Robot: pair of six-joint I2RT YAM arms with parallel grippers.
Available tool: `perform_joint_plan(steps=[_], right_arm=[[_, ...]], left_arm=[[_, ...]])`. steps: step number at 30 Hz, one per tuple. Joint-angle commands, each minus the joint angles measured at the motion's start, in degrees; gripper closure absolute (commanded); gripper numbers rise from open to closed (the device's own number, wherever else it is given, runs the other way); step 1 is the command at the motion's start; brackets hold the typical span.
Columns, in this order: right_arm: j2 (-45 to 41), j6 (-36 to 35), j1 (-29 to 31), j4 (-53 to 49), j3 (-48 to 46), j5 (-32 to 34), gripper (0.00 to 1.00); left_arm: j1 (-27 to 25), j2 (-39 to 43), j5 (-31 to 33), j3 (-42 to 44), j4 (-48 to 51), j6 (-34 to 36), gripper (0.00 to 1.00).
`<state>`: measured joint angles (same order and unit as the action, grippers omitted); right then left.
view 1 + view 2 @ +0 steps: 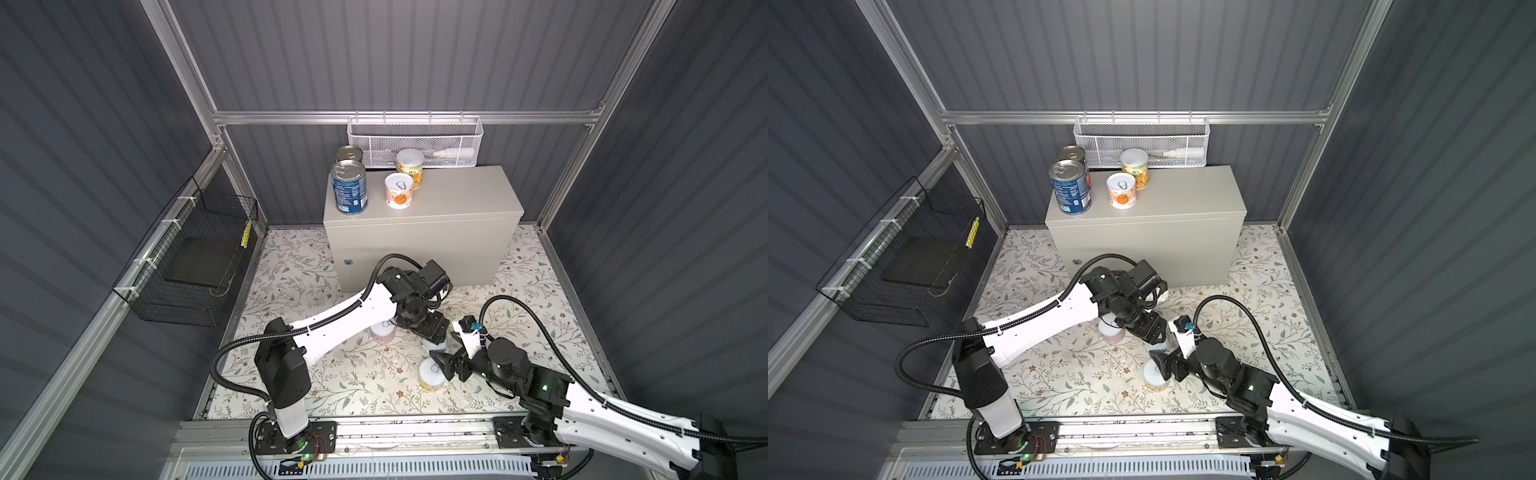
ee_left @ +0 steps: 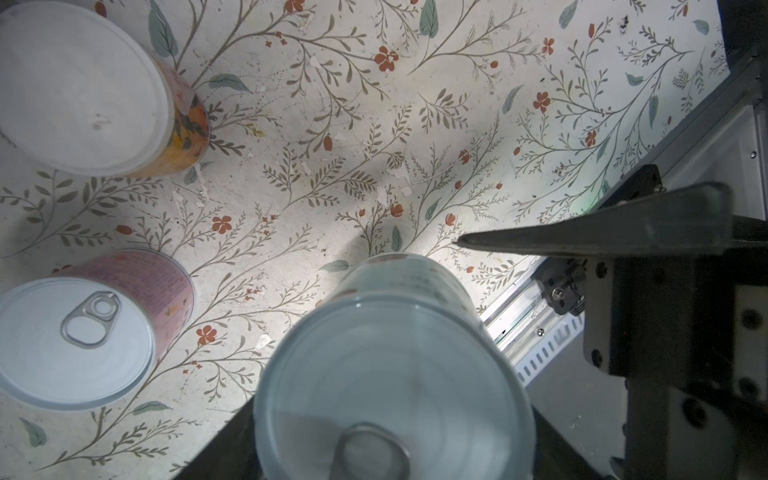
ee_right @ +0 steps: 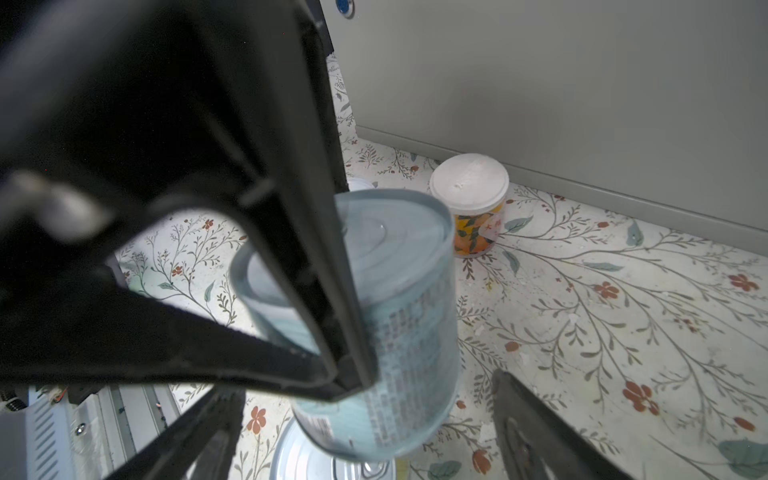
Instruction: Place and organize the canned foods onto the counter
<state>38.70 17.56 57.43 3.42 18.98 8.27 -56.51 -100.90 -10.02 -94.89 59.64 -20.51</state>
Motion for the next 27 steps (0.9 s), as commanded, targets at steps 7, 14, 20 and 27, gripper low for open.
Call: perform_joint_plan(steps=[7, 14, 20, 27], right_arm=[[-1.28, 1.25, 0.23, 7.48, -1.58, 1.66, 0.09], [-0.94, 1.34, 0.22, 7.75, -1.76, 1.18, 0.09], [-1.08, 0.64, 0.22, 7.33, -1.8, 1.58, 0.09], [-1.47, -0.25, 0.23, 6.95, -1.95, 2.42, 0.08]], left_arm=[[1.43, 0.09, -5.49, -2.79, 0.62, 1.35, 0.45], [2.33, 0.53, -10.34, -2.8, -0.79, 0.22, 0.45], [2.54, 0.63, -12.98, -3.0, -1.19, -0.92, 0.45], [2.71, 0.32, -14.61, -3.46, -3.32, -1.81, 0.45]])
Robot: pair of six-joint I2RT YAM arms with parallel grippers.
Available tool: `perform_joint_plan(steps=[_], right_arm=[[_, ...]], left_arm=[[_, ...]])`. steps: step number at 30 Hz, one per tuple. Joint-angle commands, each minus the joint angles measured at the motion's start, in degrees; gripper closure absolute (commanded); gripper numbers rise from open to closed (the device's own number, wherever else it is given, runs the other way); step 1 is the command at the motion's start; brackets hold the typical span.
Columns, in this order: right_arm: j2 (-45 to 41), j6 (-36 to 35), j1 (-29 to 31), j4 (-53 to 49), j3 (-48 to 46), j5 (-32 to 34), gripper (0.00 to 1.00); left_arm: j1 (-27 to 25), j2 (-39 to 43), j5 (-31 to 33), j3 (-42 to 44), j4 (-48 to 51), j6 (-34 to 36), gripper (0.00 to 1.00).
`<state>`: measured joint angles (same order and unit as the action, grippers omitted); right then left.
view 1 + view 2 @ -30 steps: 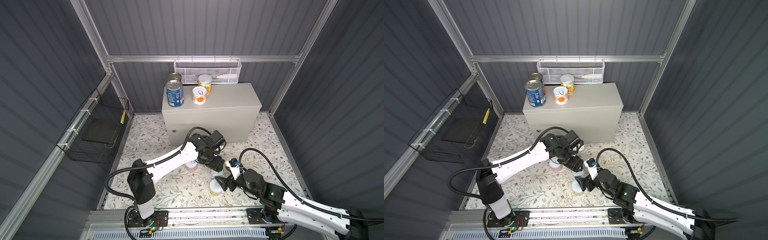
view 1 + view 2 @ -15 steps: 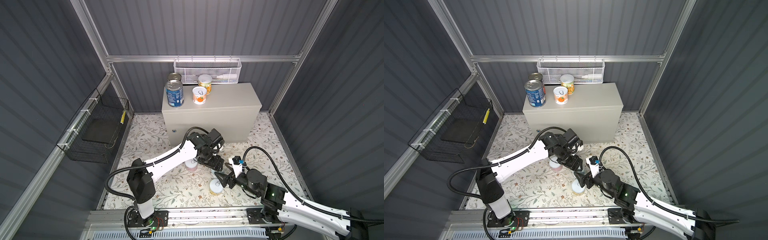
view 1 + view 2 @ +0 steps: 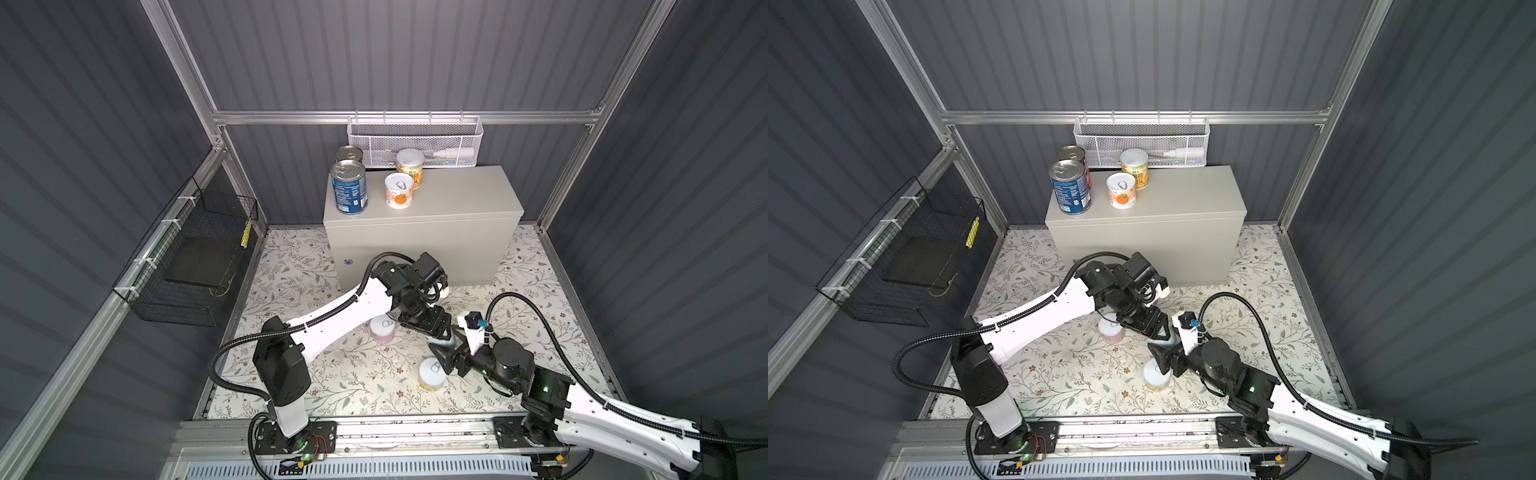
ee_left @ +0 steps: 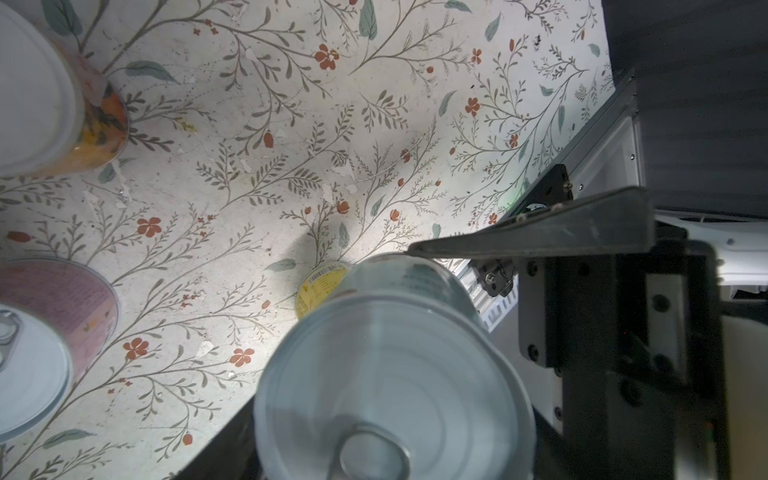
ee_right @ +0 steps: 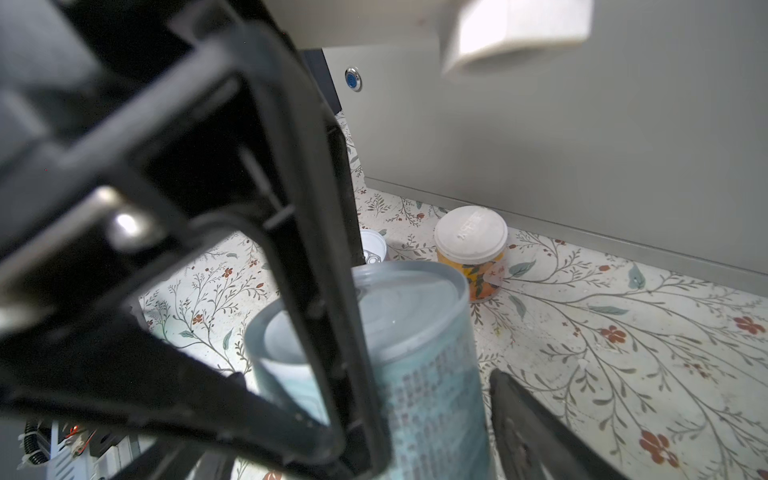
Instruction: Place and organize the canned foods onto the counter
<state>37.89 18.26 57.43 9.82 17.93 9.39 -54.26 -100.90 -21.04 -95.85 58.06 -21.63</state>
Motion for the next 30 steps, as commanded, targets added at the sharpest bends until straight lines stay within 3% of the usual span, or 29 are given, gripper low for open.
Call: perform_joint_plan(steps=[1, 23, 30], right_arm=[[-0.71, -0.94, 0.22, 0.55, -0.97, 1.47, 0.09], [-2.9, -0.86, 0.23, 5.47, -3.17, 3.36, 0.26], [-3.67, -0.33, 0.21, 5.29, -3.38, 3.1, 0.27]], left_arm=[[0.39, 0.27, -3.91, -2.5, -1.82, -0.9, 0.46], [0.81, 1.63, -6.67, -0.23, -4.0, -3.07, 0.46], [2.41, 2.0, -4.97, 1.24, -3.35, -3.07, 0.31]])
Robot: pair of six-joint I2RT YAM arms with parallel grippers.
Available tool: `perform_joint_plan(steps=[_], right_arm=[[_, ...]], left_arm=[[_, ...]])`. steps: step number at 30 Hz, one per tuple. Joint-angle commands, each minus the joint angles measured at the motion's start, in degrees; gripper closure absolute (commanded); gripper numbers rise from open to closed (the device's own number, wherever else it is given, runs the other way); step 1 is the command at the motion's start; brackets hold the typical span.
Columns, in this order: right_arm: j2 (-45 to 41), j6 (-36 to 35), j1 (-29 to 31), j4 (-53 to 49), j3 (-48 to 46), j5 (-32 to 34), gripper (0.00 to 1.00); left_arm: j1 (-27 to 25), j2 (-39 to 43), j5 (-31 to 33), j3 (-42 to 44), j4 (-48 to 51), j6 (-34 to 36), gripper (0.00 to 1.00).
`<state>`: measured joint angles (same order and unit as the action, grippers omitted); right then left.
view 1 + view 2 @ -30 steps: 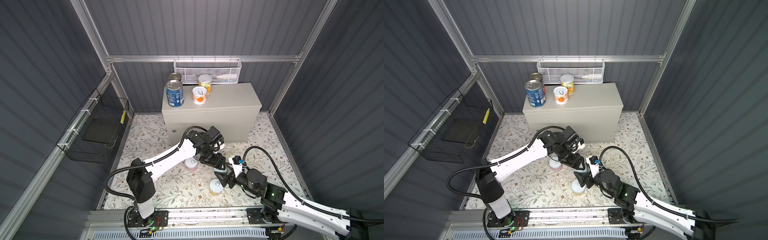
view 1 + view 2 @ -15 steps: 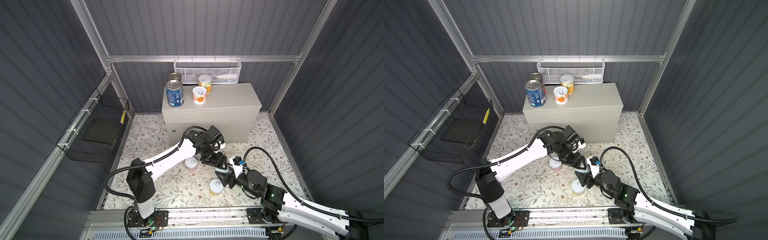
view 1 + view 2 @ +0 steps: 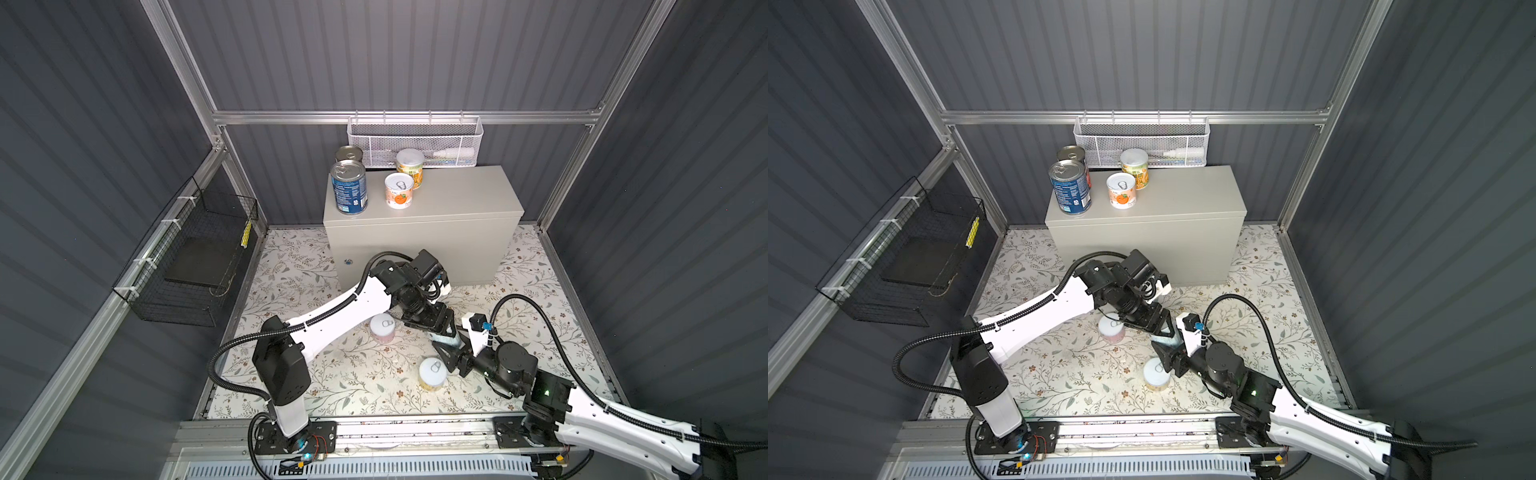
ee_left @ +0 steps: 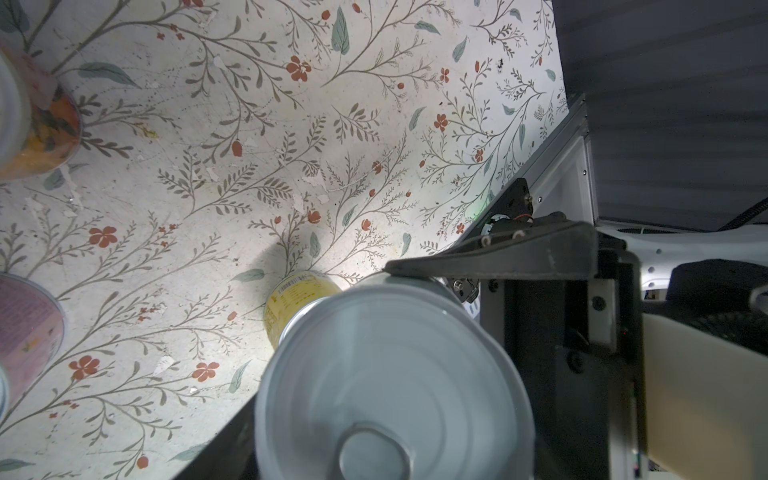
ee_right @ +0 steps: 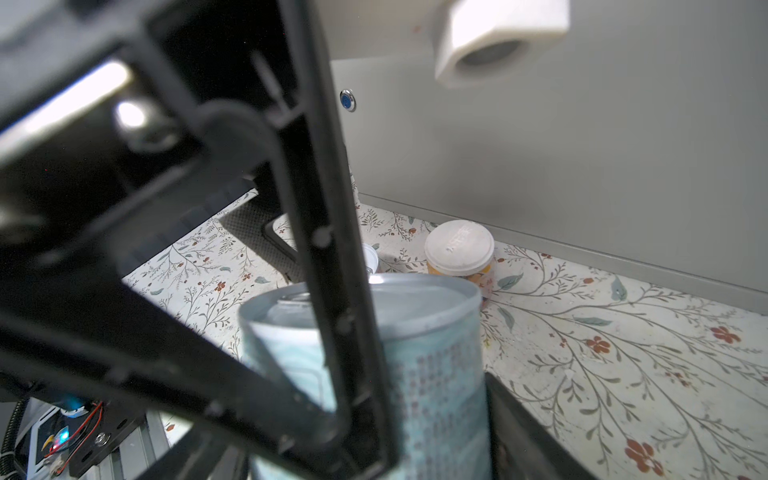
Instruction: Place and organize the canned foods onto the counter
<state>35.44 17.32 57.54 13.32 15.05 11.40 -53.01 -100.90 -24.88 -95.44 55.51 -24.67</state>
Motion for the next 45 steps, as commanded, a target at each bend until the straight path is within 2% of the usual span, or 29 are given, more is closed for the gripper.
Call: perform_joint_plan(steps=[1, 4, 7, 19, 25, 34, 39, 45], right_arm=[[-1.35, 0.61, 0.09, 1.58, -0.55, 0.99, 0.27], [-1.88, 0.67, 0.12, 0.54, -0.14, 0.46, 0.28], [-2.22, 0.48, 0.12, 0.0, -0.27, 0.86, 0.28], [-2.3, 0.41, 0.11, -1.41, 0.75, 1.39, 0.29], [-1.48, 0.9, 0.03, -2.39, 2.06, 0.1, 0.26], [0.68, 2.28, -0.17, -6.14, 7.4, -0.32, 0.25], [1.52, 2.23, -0.32, -7.74, 12.57, -1.79, 0.25], [0.68, 1.66, -0.45, -10.96, 19.05, -2.34, 0.25]], left_arm=[[1.69, 2.21, -1.13, 1.22, -0.84, -0.08, 0.29], [2.92, 3.22, -0.85, 2.18, -1.79, -0.34, 0.24], [3.42, 3.8, 0.2, 2.03, -1.87, -0.47, 0.0], [5.41, 6.37, 2.78, 4.24, -2.25, -1.56, 0.0], [5.64, 11.89, 12.98, 7.8, -3.66, -3.89, 0.0], [5.65, 32.68, 27.09, 26.64, -19.42, -14.06, 0.0], [5.67, 37.96, 35.46, 30.25, -15.79, -14.48, 0.0], [5.72, 40.77, 39.07, 34.48, -14.05, -14.55, 0.0]])
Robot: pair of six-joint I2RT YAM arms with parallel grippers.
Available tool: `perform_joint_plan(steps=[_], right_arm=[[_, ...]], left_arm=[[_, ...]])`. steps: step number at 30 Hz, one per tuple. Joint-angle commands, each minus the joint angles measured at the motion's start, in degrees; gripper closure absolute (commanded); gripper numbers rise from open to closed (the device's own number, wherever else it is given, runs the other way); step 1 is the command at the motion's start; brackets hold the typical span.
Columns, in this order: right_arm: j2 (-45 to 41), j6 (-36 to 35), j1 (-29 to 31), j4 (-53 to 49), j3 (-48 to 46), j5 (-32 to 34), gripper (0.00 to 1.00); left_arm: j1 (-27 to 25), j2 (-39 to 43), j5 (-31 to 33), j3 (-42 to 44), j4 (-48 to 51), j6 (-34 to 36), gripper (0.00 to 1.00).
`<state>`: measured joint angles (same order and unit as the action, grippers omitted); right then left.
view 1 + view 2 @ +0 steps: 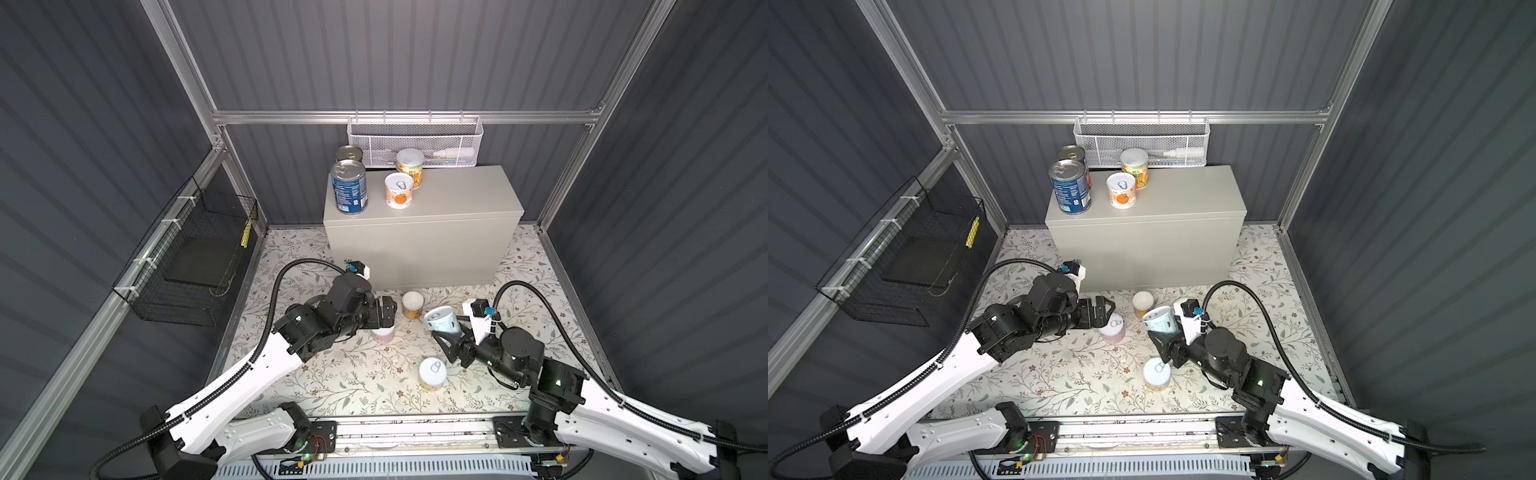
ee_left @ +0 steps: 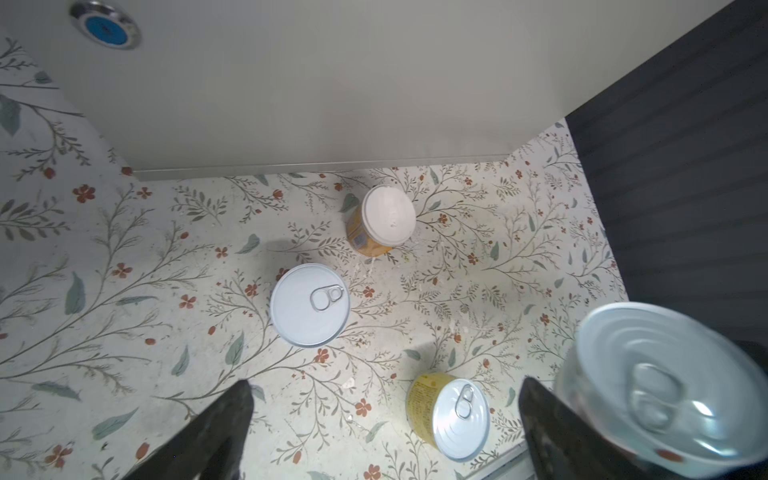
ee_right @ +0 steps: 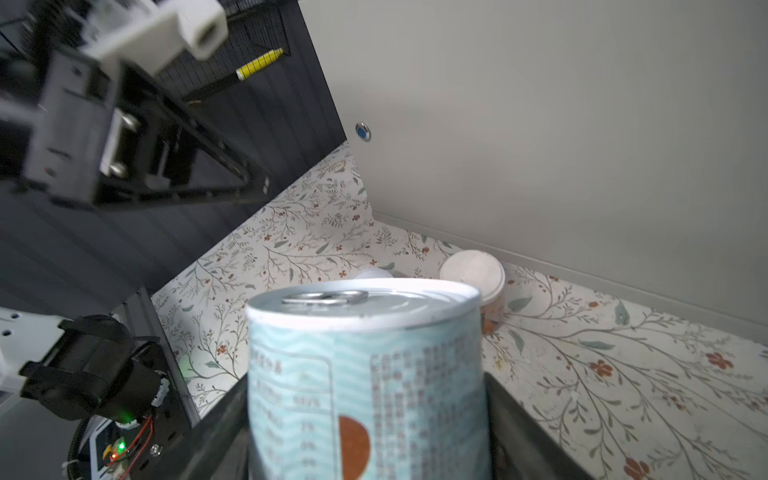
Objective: Place and organize the canned foods onto the counter
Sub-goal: 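Open the left gripper and draw it back while the right gripper holds the can, then raise the pale green-blue can with the right gripper up to the cabinet top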
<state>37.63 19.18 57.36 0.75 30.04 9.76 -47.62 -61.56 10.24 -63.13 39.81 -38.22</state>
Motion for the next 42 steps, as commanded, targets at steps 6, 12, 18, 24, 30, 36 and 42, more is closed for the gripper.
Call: perform_joint_plan(steps=[6, 12, 18, 24, 30, 36, 42], right_arm=[[-3.3, 0.62, -0.42, -0.88, 9.3, -0.07, 0.25], [-3.4, -0.12, -0.75, -5.44, 16.86, 1.22, 0.25], [-0.44, -1.24, -1.54, -9.04, 23.87, 4.47, 0.24], [5.68, -3.51, -6.32, -9.3, 30.33, -0.67, 0.24], [13.41, 0.12, -19.93, -6.37, 35.98, -13.03, 0.24], [24.74, -3.01, -26.72, -6.41, 46.57, -20.48, 0.24], [35.19, -4.38, -31.3, -1.46, 55.03, -24.84, 0.23]], left_arm=[[0.32, 5.56, 5.54, 7.54, -1.51, -0.83, 0.0], [0.32, 11.39, 9.24, 14.3, -5.11, -0.22, 0.0], [0.3, 15.02, 10.47, 19.37, -9.03, 2.22, 0.0], [0.28, 14.93, 12.09, 22.06, -11.92, 4.81, 0.0], [0.25, 12.5, 11.56, 21.94, -14.05, 8.09, 0.0], [0.26, 11.68, 11.95, 21.99, -14.25, 9.31, 0.0], [0.3, 13.96, 13.58, 23.18, -13.44, 9.08, 0.0]])
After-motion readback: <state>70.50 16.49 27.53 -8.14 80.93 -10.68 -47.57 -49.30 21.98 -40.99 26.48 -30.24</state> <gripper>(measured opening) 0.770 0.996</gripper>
